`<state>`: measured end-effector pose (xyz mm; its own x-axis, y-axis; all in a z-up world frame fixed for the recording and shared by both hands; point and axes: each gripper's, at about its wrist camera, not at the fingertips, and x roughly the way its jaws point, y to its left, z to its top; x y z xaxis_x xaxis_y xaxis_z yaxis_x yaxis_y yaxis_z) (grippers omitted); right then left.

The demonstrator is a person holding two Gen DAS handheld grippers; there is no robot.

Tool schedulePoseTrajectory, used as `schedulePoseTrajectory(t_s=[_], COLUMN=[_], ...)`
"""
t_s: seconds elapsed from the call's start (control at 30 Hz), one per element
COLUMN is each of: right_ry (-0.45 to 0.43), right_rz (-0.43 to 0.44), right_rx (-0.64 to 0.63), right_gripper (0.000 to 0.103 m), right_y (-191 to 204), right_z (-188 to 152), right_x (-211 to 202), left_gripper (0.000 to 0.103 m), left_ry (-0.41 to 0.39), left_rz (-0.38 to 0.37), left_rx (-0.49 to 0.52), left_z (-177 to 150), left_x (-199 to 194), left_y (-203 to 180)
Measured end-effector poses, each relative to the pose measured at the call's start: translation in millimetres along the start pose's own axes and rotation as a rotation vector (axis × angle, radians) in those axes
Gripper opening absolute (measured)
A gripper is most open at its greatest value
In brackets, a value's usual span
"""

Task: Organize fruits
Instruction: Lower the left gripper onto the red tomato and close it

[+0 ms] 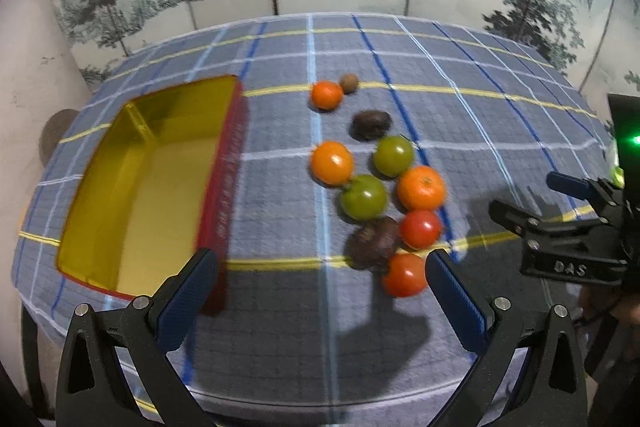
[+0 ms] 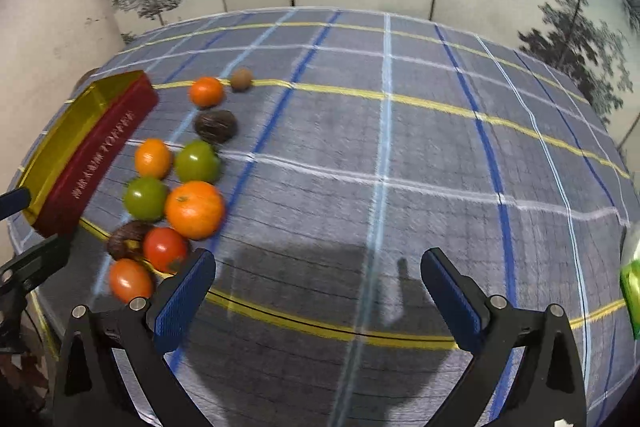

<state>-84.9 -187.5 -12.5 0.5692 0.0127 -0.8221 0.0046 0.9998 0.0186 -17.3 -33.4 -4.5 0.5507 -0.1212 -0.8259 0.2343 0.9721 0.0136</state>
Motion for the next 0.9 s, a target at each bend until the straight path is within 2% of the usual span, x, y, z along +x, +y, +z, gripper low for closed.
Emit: schedulePoseTrajectory(t_s=[0.1, 0.33, 0.5, 0.53, 0.7, 0.9], right_ry=[0.020, 0.028, 0.045, 0.051, 0.033, 0.025], right_rz=[-0.008, -0.002, -0.012, -0.012, -0.052, -0.052], right_rx=[0.026, 0.071, 0.059, 0.055, -0.005, 0.003], right_gripper=[0.102, 0.102, 0.102, 0.102, 0.102, 0.102], right_y=[-10, -25, -26, -26, -19, -20], right_z=[-5, -11, -17, -18, -24, -24], right_x=[5, 9, 16, 18, 19, 19], left_gripper=[0.101, 0.091, 0.084, 0.079, 0.073, 0.062], left_ry=[0.035, 0.107, 0.150, 0.155, 0.189, 0.205], left_rz=[-0.038, -0.091, -0.094, -0.093, -0.096, -0.093], left_rx=[-0.001, -0.038, -0.052, -0.053, -0.066, -0.075], left_z=[-1, -6, -8, -8, -9, -9], left_x=[7, 24, 35, 37, 47, 53], left_y=[-6, -13, -20, -20, -24, -26])
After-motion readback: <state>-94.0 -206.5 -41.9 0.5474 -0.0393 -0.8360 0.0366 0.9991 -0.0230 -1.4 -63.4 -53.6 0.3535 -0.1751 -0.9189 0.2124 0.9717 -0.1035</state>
